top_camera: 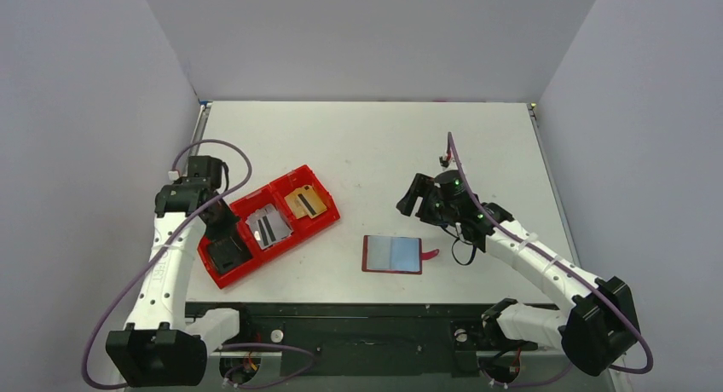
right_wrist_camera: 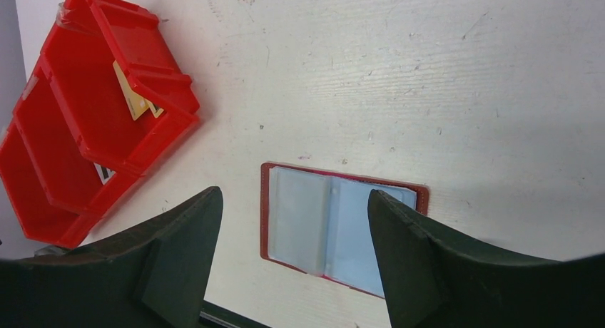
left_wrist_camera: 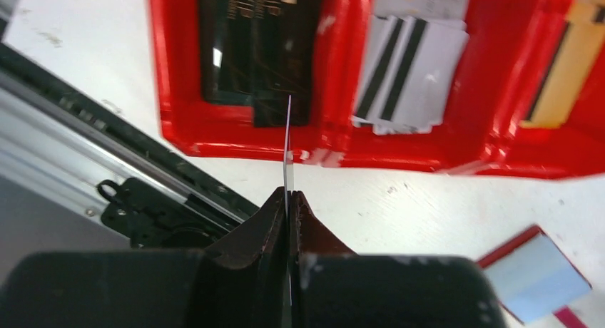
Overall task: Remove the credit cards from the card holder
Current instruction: Place the credit card in the storage box.
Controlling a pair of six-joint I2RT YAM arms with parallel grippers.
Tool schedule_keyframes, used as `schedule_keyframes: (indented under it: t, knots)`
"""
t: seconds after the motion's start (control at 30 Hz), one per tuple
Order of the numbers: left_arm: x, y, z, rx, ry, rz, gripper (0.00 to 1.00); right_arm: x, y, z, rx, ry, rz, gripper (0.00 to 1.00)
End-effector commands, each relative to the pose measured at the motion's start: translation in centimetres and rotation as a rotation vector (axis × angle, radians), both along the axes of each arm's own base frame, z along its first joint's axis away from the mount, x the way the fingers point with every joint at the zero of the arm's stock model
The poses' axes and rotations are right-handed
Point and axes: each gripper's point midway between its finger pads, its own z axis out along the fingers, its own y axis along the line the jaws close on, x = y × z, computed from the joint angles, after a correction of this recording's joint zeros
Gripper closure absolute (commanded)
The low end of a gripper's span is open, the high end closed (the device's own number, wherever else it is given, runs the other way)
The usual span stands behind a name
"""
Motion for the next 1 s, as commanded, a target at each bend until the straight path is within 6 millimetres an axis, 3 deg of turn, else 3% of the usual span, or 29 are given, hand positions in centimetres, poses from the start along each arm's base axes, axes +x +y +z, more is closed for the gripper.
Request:
schedule_keyframes:
  t: [0.0, 0.33, 0.5, 0.73, 0.87, 0.97]
  knots:
    - [-1.9, 4.1, 0.0, 0.137, 0.043, 0.093, 1.0, 1.5, -0.4, 1.3, -0.016, -0.059, -0.018, 0.3]
    - [0.4, 4.6, -5.4, 0.085, 0.112, 0.114, 1.0, 1.6, -0.8, 0.8, -0.021, -0.046, -0.013, 0.3]
    - [2.6, 3.8, -6.3, 0.031, 0.067, 0.083, 1.0, 1.6, -1.1, 0.8, -0.021, -0.046, -0.022, 0.3]
    - [3.4, 3.2, -8.6, -0.009, 0.117, 0.074, 1.0, 1.7, -1.4, 0.5, -0.027, -0.04, -0.029, 0.3]
    - [3.7, 3.4, -9.1, -0.008, 0.124, 0.08, 0.94, 1.8, -1.3, 0.0, -0.034, -0.026, -0.024, 0.3]
    - [3.7, 3.7, -9.2, 0.003, 0.126, 0.09, 0.82, 1.8, -1.3, -0.2, -0.039, -0.015, -0.019, 0.3]
